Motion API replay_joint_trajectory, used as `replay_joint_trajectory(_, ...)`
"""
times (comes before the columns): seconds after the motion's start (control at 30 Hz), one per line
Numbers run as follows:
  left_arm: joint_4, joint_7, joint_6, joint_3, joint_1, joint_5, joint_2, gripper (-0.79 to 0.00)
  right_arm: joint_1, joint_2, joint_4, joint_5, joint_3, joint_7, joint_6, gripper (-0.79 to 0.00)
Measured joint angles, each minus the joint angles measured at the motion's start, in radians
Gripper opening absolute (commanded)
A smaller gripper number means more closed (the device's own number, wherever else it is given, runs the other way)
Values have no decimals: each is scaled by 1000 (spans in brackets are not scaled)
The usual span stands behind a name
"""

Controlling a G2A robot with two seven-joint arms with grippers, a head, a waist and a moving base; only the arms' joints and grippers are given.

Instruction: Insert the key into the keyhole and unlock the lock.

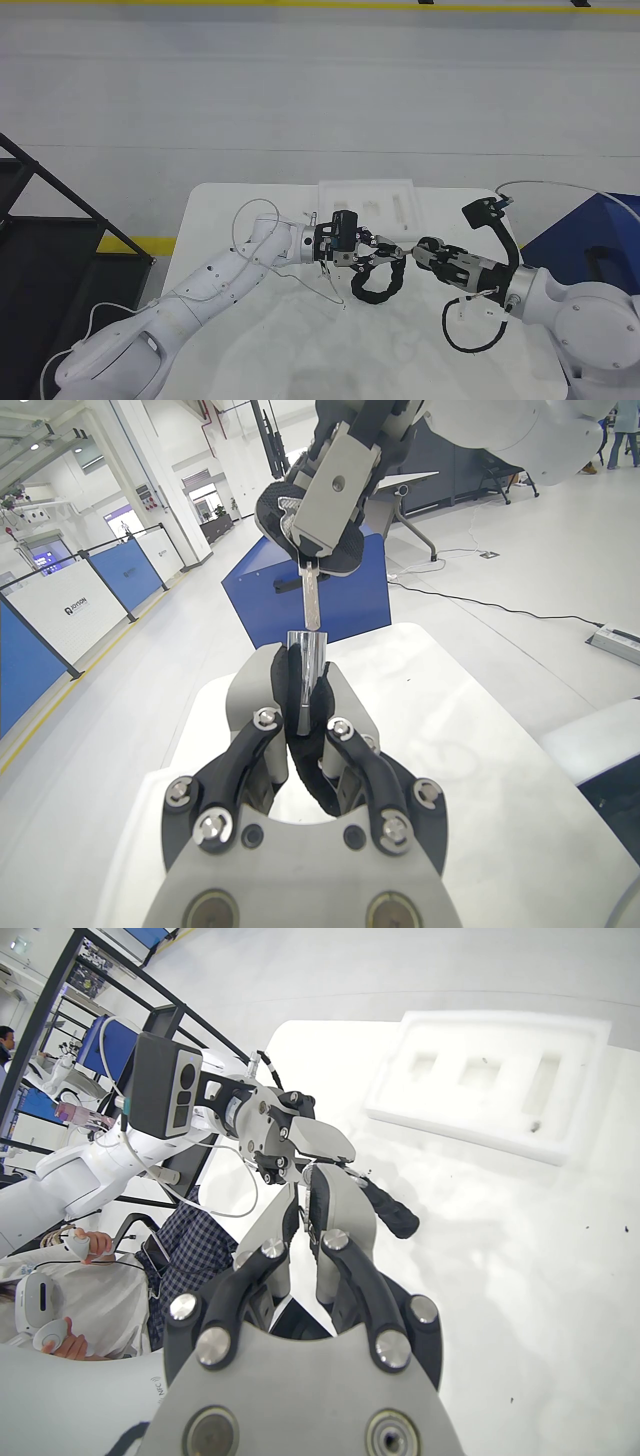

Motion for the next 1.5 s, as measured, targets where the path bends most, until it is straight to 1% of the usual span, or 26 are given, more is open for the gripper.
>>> replay_joint_trajectory(0.9,-15,-13,3,-44,24,59,-16,-785,28,3,16,-16,-39,2,29,-785)
replay_joint_trajectory(1.13,-22,-11,7,-60,32,74,-16,-785,40,3,16,-26,-51,8,51,-785)
replay_joint_trajectory(1.3,-28,-12,2,-70,39,81,-16,-785,44,2,18,-21,-57,-11,50,-785)
replay_joint_trajectory(1.5,-10,1,13,-78,55,61,-21,-785,38,3,0,-39,-56,-19,63,-785)
